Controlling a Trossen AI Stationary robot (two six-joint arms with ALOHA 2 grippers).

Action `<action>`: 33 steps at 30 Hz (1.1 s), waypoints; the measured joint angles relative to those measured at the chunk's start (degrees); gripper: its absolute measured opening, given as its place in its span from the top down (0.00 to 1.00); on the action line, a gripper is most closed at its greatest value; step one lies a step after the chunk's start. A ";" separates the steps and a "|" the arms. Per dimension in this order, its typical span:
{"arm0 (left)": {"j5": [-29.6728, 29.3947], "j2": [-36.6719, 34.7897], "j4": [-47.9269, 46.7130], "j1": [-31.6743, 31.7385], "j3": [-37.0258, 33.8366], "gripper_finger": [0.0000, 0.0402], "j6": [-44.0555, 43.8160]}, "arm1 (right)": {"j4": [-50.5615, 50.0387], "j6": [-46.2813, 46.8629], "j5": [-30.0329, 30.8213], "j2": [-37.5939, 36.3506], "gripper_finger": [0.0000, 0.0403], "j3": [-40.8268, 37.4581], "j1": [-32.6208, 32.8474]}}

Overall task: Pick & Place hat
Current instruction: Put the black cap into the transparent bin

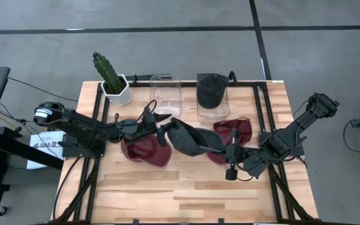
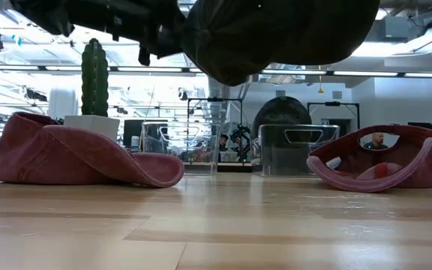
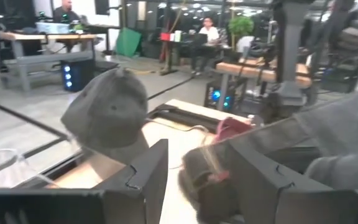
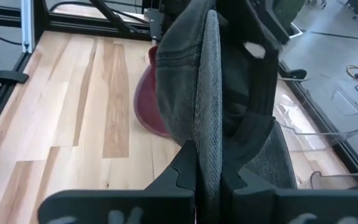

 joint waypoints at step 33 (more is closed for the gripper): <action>6.20 17.07 -0.43 -1.40 22.60 0.61 6.44 | 4.06 -5.42 -2.39 0.04 1.00 0.04 -1.93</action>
